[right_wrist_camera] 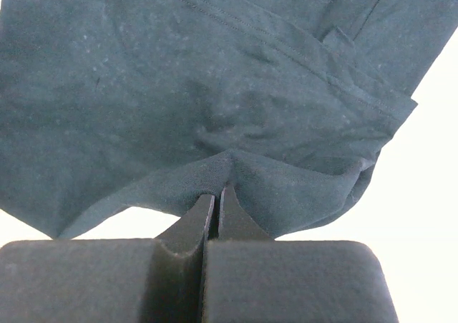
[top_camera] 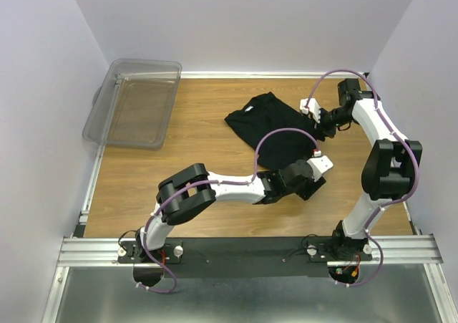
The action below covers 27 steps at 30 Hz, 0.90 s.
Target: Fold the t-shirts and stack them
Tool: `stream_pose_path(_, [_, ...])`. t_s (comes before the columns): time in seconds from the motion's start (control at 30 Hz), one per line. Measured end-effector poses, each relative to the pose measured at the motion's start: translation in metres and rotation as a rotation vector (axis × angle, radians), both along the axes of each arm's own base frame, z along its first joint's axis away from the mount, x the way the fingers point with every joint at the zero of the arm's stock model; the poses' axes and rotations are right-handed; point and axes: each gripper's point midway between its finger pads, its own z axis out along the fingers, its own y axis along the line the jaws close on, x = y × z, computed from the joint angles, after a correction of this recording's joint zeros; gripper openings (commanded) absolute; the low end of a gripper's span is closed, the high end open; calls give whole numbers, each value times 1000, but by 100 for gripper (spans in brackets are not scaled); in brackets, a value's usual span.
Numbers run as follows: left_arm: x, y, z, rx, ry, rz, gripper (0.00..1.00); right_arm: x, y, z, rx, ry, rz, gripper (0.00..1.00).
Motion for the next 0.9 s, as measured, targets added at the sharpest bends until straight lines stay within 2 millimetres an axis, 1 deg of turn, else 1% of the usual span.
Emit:
stream_pose_path(0.1, [1, -3, 3, -8, 3, 28, 63, 0, 0, 0, -1, 2, -7, 1])
stream_pose_path(0.2, [-3, -8, 1, -8, 12, 30, 60, 0, -1, 0, -1, 6, -16, 0])
stream_pose_path(0.3, [-13, -16, -7, 1, 27, 20, 57, 0, -1, 0, 1, 11, -25, 0])
stream_pose_path(0.33, [-19, -19, -13, 12, 36, 12, 57, 0, -1, 0, 2, 13, -28, 1])
stream_pose_path(0.43, [-29, -26, -28, 48, 58, 10, 55, -1, 0, 0, 4, 18, -35, 1])
stream_pose_path(0.47, [-29, -28, -31, 57, 61, 16, 54, 0, -1, 0, 4, 18, -36, 1])
stream_pose_path(0.53, [-29, -29, -46, 99, 75, 45, 52, -1, -1, 0, 3, 19, -38, 0])
stream_pose_path(0.6, [-27, -25, -58, 136, 78, 75, 51, -1, -1, 0, 2, 20, -39, 1])
stream_pose_path(0.7, [-20, -21, -59, 152, 65, 123, 48, 0, -1, 0, 2, 19, -39, 1])
stream_pose_path(0.73, [-17, -19, -59, 160, 63, 137, 45, 0, -1, 0, 2, 19, -39, 1])
stream_pose_path(0.77, [-14, -16, -60, 167, 59, 153, 39, -1, -1, -1, 2, 20, -39, 1])
stream_pose_path(0.83, [-10, -13, -60, 180, 54, 170, 32, -1, -1, -1, 2, 23, -39, 1])
stream_pose_path(0.9, [-4, -11, -61, 190, 51, 187, 30, -2, -1, -2, 1, 25, -39, 0])
